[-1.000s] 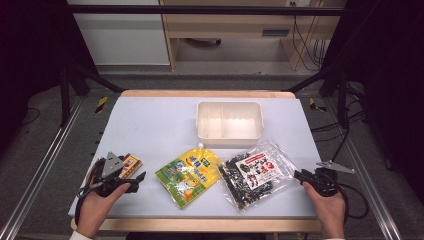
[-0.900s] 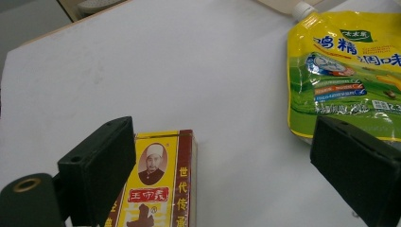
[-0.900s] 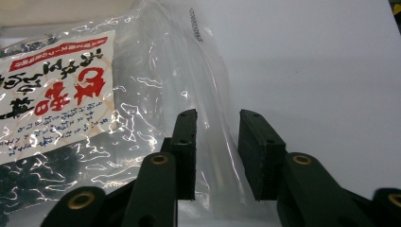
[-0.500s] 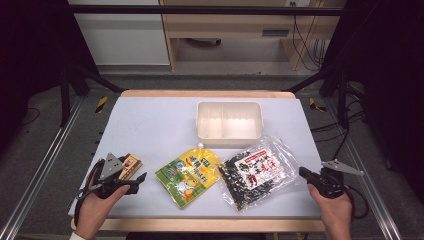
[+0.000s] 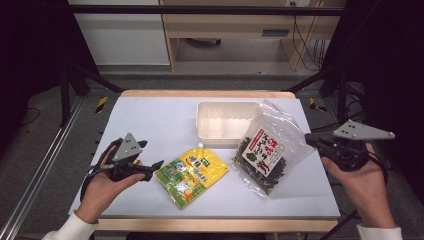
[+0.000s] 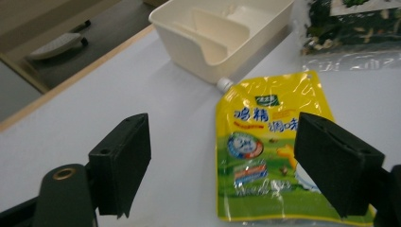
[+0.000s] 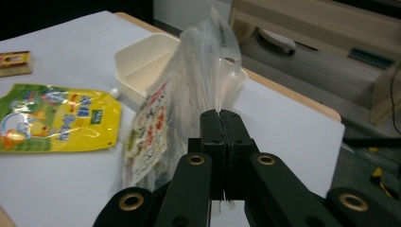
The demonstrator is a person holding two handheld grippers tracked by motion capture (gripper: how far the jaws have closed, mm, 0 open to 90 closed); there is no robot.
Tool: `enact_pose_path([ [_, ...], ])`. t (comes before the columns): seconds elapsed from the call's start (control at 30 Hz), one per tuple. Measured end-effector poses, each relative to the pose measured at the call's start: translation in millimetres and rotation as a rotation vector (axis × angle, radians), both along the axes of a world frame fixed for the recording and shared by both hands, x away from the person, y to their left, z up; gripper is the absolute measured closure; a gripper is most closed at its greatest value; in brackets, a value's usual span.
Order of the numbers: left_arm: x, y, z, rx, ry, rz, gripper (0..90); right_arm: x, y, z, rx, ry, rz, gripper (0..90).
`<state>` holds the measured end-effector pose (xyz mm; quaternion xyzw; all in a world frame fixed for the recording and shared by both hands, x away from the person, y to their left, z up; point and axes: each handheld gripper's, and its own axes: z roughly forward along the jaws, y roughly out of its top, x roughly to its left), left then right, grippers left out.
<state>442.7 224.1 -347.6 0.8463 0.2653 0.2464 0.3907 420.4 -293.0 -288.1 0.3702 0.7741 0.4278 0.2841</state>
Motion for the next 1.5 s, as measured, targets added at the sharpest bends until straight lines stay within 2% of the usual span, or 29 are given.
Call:
enact_pose_path([
  [0.03, 2.8, -12.0, 12.3, 0.025, -0.008, -0.038, 20.2, 1.3, 5.3, 6.0, -0.025, -0.001, 0.02, 89.6],
  [0.07, 3.8, -17.8, 18.1, 0.041, -0.011, -0.056, 20.3, 2.6, 10.5, 11.2, -0.046, -0.002, 0.037, 89.6],
  [0.1, 3.8, -17.8, 18.1, 0.041, -0.011, -0.056, 20.4, 3.5, 15.0, 16.2, -0.058, -0.003, 0.059, 89.6],
  [0.2, 6.2, -33.9, 32.6, 0.067, -0.022, -0.102, 21.5, 4.2, 27.8, 29.0, -0.097, -0.008, 0.116, 89.6],
  [0.23, 7.1, -38.3, 37.6, 0.088, -0.031, -0.118, 21.5, 4.2, 27.8, 29.0, -0.097, -0.008, 0.116, 89.6],
  [0.27, 7.5, -43.2, 41.5, 0.091, -0.043, -0.124, 22.0, 3.8, 31.6, 32.5, -0.101, -0.007, 0.135, 89.6],
  [0.3, 8.0, -47.6, 46.1, 0.101, -0.05, -0.136, 23.6, 2.3, 38.9, 39.1, -0.127, -0.006, 0.169, 89.7],
  [0.47, 12.5, -71.6, 66.7, 0.112, -0.073, -0.204, 25.2, 0.8, 49.9, 48.9, -0.172, 0.004, 0.23, 89.6],
  [0.53, 17.1, -84.7, 72.4, 0.102, -0.079, -0.226, 25.8, 2.1, 54.0, 51.3, -0.183, 0.012, 0.25, 89.7],
  [0.67, 32.3, -110.0, 82.4, 0.128, -0.112, -0.272, 25.9, 7.3, 60.2, 54.1, -0.195, 0.021, 0.28, 89.6],
  [0.8, 49.1, -127.8, 88.9, 0.111, -0.128, -0.304, 25.7, 13.3, 65.5, 55.9, -0.193, 0.021, 0.298, 89.6],
  [0.9, 54.6, -133.1, 90.2, 0.113, -0.126, -0.315, 25.7, 16.6, 71.6, 56.5, -0.204, 0.013, 0.319, 89.7],
  [0.97, 54.6, -133.8, 89.4, 0.116, -0.127, -0.315, 25.6, 17.5, 78.0, 57.4, -0.214, 0.004, 0.337, 89.7],
  [1.0, 53.9, -134.0, 88.6, 0.131, -0.134, -0.311, 25.4, 17.7, 83.2, 59.2, -0.225, -0.004, 0.345, 89.7],
  [1.17, 54.3, -133.8, 89.2, 0.127, -0.14, -0.303, 24.5, 16.6, 93.5, 66.1, -0.253, -0.016, 0.368, 89.7],
  [1.37, 50.3, -136.6, 93.9, 0.108, -0.158, -0.305, 24.4, 11.6, 93.9, 73.9, -0.263, -0.027, 0.37, 89.7],
  [1.5, 49.3, -140.8, 96.3, 0.121, -0.167, -0.315, 23.4, 5.5, 90.9, 78.3, -0.25, -0.031, 0.38, 89.7],
])
